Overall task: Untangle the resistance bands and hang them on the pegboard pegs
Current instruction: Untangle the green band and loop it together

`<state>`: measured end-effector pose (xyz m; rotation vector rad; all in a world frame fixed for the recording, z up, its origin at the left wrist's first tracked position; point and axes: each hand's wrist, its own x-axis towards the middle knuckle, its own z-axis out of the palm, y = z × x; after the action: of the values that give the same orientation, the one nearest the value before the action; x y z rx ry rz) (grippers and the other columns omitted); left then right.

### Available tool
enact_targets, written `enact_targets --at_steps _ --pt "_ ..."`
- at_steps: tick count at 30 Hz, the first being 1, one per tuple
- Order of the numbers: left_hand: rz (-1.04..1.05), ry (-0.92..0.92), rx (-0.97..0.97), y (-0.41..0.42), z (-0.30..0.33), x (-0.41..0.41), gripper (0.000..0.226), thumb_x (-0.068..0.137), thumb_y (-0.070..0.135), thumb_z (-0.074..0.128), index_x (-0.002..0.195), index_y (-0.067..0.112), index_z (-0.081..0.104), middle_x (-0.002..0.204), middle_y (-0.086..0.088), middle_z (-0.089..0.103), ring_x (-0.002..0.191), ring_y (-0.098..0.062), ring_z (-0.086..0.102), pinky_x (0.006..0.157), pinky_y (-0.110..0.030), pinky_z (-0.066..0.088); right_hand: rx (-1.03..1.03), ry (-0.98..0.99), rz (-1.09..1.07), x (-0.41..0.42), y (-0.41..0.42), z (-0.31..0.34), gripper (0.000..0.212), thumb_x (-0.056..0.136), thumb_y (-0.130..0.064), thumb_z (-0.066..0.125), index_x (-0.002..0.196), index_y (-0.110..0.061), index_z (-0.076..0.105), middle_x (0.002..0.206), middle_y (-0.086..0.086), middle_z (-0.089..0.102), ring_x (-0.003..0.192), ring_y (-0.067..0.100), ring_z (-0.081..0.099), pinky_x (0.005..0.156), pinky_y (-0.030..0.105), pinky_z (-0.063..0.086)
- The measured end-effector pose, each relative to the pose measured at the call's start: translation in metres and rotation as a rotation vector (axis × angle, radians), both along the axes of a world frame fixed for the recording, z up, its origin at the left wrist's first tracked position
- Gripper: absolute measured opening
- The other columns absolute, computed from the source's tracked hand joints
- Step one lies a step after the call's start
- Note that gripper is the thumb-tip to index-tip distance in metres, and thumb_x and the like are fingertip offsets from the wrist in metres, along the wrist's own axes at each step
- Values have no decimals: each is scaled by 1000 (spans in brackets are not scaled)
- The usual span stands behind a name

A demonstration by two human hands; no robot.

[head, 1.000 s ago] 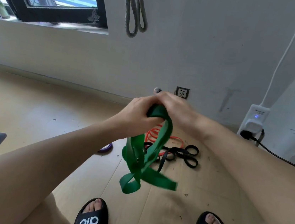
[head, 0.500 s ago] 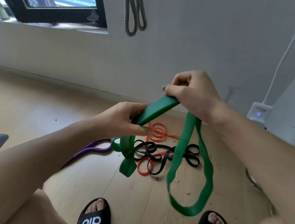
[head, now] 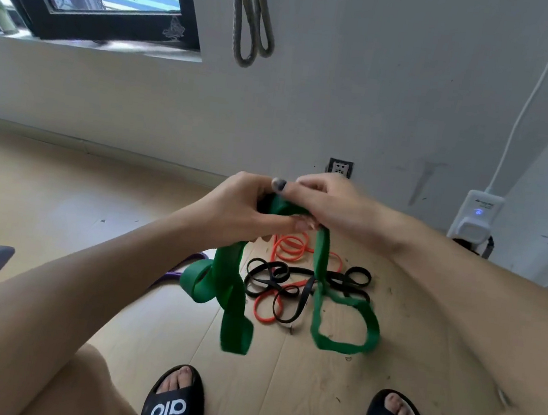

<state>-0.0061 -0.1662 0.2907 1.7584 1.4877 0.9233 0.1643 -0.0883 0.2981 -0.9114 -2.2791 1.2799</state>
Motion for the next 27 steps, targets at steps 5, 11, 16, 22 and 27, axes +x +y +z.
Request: enact_targets --at_steps 5,11,16,22,27 --pt "-114 -24 -115 -1 -9 -9 33 78 10 87 103 22 69 79 10 70 73 -11 66 71 -30 54 42 30 -96 6 3 3 44 91 -47 71 65 -12 64 54 -6 44 52 10 41 57 29 31" --pt "20 128 -46 7 -17 -11 18 83 27 83 90 29 66 72 3 66 66 -17 64 68 -48 56 74 36 -209 17 16 11 40 92 -44 70 64 -15 62 46 -13 39 43 2 40 60 29 30" --pt "-18 190 -9 6 -11 -6 25 91 34 73 102 16 60 83 -8 64 69 -24 56 65 -45 47 -42 -54 -129 19 23 -1 50 89 -53 62 86 -4 72 64 1 63 61 15 56 67 34 44" --pt "-50 168 -45 5 -11 -3 23 88 31 75 100 19 59 74 15 56 67 -8 53 64 -32 46 -13 -57 -8 3 6 -5 42 94 -51 66 75 -14 66 61 -6 56 58 8 52 58 23 40" --pt "-85 138 -104 2 -15 -8 40 83 11 75 118 20 59 92 13 67 86 -8 64 75 -25 51 6 -81 -78 10 15 1 35 89 -40 75 63 -19 65 49 -13 53 46 2 49 51 20 37"
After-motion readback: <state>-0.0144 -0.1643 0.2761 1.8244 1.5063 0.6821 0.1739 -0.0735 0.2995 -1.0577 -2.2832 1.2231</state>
